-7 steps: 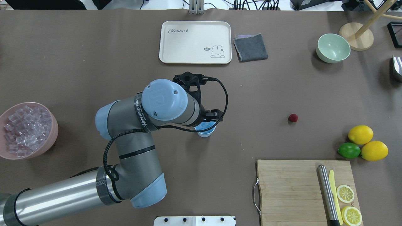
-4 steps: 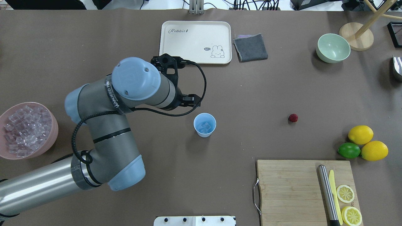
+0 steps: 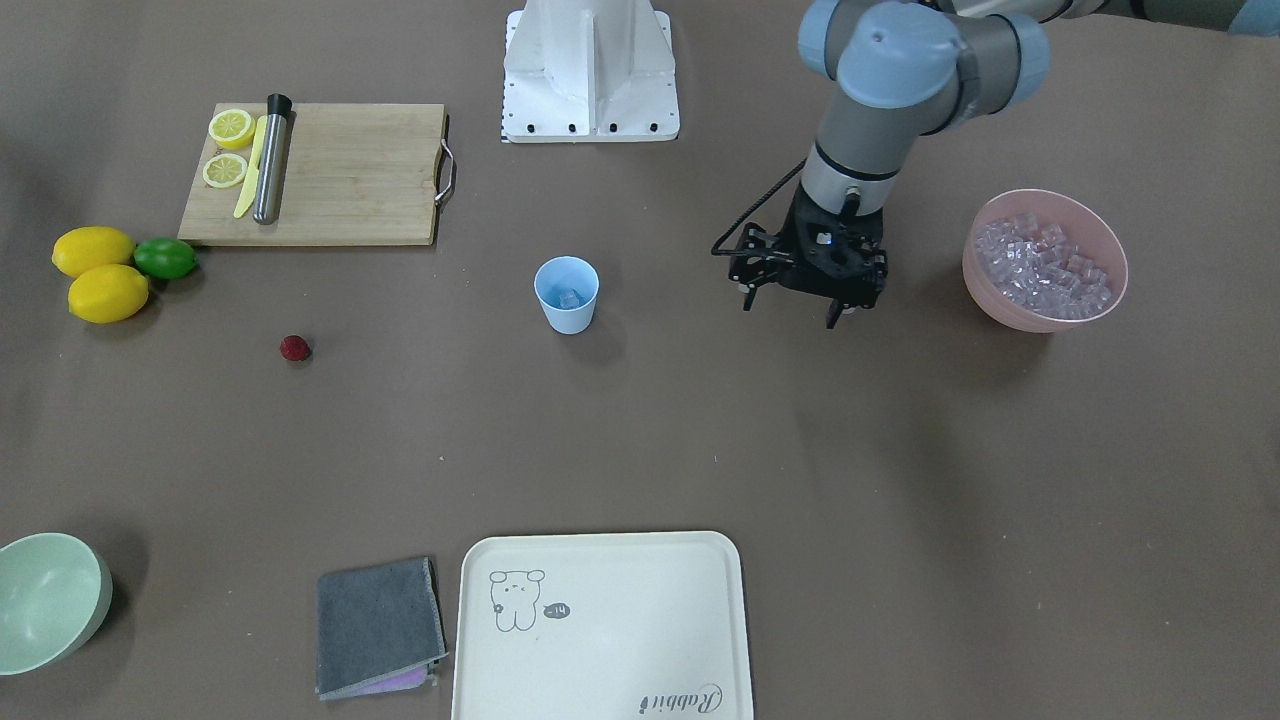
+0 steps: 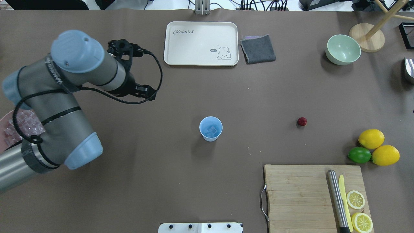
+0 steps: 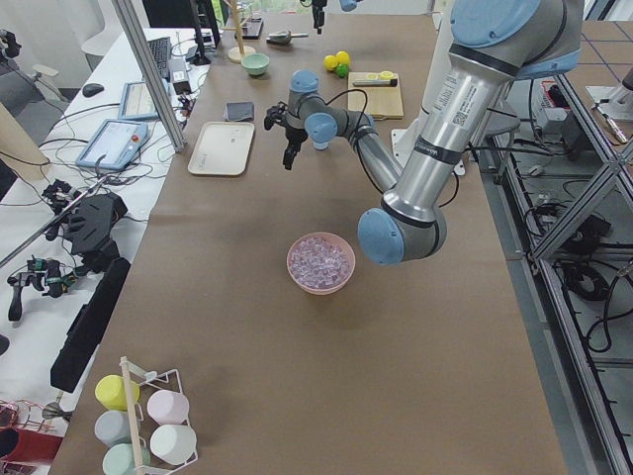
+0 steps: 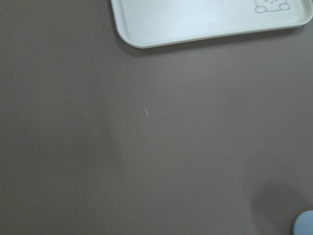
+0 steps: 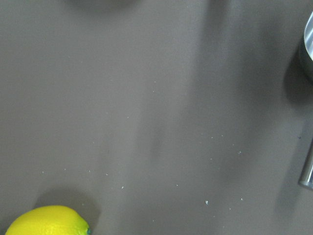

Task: Put ice and strawberries in cup
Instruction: 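Move the left gripper back over the pink ice bowl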

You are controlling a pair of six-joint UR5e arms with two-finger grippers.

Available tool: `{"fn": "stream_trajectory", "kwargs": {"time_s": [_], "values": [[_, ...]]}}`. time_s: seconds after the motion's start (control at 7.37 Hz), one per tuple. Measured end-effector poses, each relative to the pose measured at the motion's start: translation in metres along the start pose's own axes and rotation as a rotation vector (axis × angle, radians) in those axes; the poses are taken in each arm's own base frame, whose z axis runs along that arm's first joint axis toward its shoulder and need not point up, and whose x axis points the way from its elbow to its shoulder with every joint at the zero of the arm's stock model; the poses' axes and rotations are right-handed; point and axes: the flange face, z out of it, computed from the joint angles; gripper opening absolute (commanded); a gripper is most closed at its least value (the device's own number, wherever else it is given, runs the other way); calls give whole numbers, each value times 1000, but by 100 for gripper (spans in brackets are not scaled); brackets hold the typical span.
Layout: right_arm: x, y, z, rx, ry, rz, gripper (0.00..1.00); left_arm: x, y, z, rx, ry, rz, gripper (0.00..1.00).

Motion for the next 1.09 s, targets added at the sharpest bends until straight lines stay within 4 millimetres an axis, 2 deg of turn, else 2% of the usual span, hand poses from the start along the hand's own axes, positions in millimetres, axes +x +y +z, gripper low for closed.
{"fn": "stream_trajectory", "kwargs": {"time_s": [0.27,0.54,0.81,1.09], "values": [[-3,-1,-1,18,-4,-23,100,-76,18,-11,-32,-28,107,97],[-3,0,-2,27,-5,-36,100,-144,36,-20,-82,-36,137,97],[-3,1,-2,30,-5,-39,100,-226,63,-36,-155,14,10,97],[-6,0,-4,36,-4,-37,100,-285,104,-50,-176,73,-176,93]]}}
